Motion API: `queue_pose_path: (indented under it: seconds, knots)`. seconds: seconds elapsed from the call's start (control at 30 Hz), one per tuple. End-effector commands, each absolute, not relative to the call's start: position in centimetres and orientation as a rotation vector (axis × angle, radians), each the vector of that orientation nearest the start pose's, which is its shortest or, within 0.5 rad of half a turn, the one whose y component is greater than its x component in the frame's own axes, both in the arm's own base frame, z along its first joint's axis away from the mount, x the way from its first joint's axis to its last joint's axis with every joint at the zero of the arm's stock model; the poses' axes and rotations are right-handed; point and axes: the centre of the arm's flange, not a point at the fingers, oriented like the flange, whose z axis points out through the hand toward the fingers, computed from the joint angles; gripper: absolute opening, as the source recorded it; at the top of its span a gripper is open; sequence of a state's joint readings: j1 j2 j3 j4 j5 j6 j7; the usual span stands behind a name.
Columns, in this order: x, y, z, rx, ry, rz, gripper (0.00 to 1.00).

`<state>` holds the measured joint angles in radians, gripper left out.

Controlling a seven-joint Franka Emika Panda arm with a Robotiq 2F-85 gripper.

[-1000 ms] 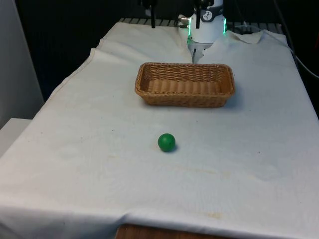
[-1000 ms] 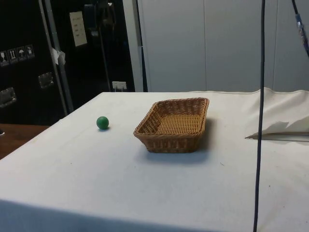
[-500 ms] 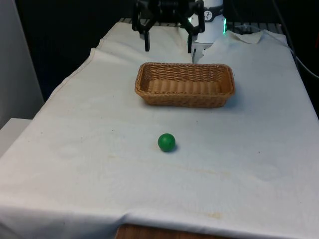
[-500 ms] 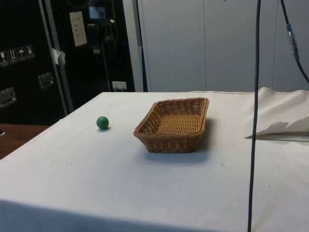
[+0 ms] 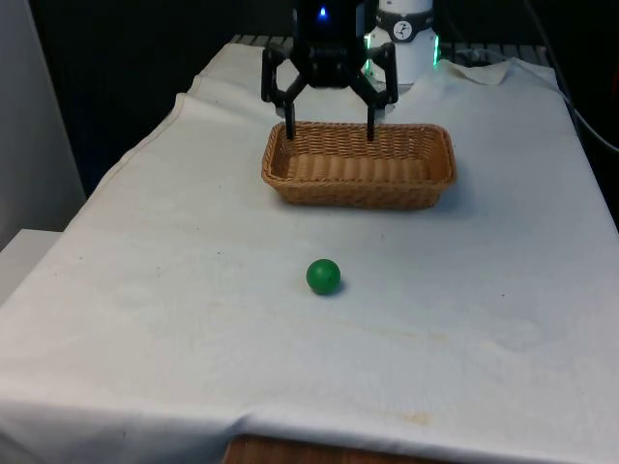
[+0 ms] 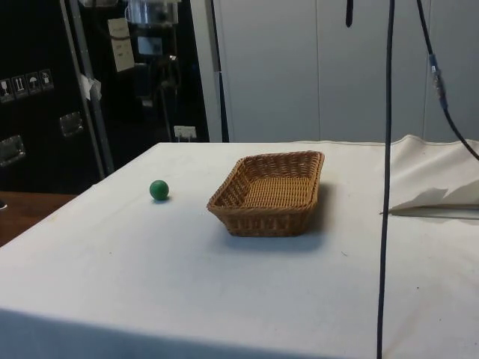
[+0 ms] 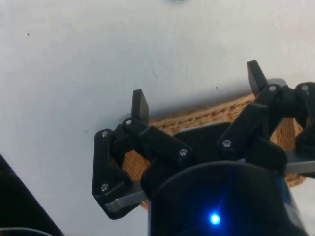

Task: Pick up the ball and place it into the basket.

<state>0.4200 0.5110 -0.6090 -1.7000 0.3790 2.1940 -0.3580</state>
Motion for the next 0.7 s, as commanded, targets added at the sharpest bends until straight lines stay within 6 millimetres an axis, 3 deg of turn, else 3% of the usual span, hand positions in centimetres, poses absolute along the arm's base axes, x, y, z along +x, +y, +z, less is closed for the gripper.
queue_pose_path:
  seconds: [0.0,0.2,0.57,0.67]
  knots:
    - [67.0,-6.7,34.5,-3.126,-0.049,-0.154,1.00]
    - [67.6,-6.6,32.1,-3.115,-0.051,-0.184,1.00]
    - [67.9,-6.6,29.5,-3.124,-0.055,-0.202,1.00]
    - [68.3,-6.5,27.8,-3.122,-0.057,-0.226,1.00]
